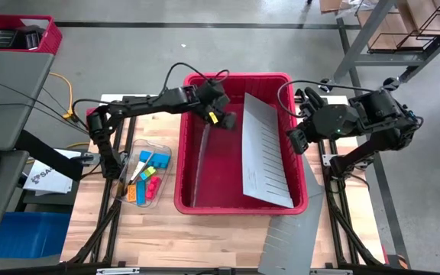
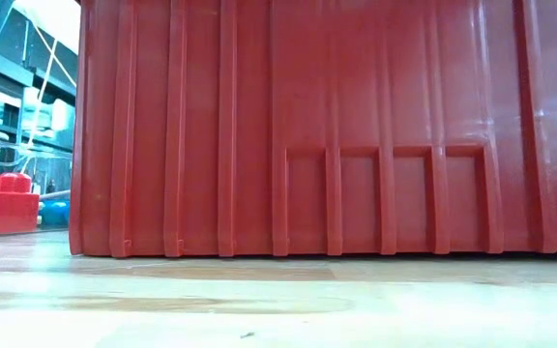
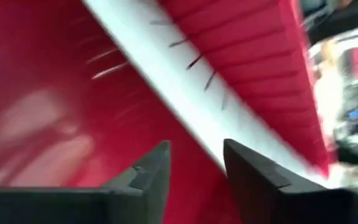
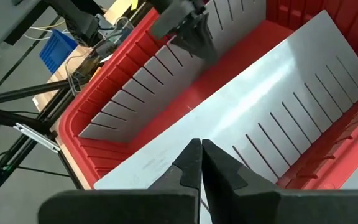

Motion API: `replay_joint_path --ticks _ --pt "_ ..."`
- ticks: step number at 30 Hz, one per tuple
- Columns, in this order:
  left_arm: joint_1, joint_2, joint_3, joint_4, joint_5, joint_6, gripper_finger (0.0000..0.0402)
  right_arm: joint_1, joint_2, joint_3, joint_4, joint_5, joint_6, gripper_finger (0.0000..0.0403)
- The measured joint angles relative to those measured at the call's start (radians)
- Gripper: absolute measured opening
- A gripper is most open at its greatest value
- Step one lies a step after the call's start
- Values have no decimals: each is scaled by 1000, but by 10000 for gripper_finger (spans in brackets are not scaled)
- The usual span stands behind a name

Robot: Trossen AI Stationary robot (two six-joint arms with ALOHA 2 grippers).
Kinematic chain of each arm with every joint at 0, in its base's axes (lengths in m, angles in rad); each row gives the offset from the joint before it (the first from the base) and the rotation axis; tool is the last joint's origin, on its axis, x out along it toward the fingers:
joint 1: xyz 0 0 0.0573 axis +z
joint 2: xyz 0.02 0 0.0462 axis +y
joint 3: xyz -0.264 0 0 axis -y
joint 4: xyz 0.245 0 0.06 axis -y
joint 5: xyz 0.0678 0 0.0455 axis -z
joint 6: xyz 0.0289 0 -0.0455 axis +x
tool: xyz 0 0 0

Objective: Sort Items/Unsort Items

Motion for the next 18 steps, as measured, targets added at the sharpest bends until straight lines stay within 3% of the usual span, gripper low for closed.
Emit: replay_joint_path --ticks 9,18 --pt "-33 48 -23 206 80 -231 227 0 0 0 0 10 -1 3" --pt "-52 43 150 97 -22 -124 226 -1 0 0 0 29 -1 3"
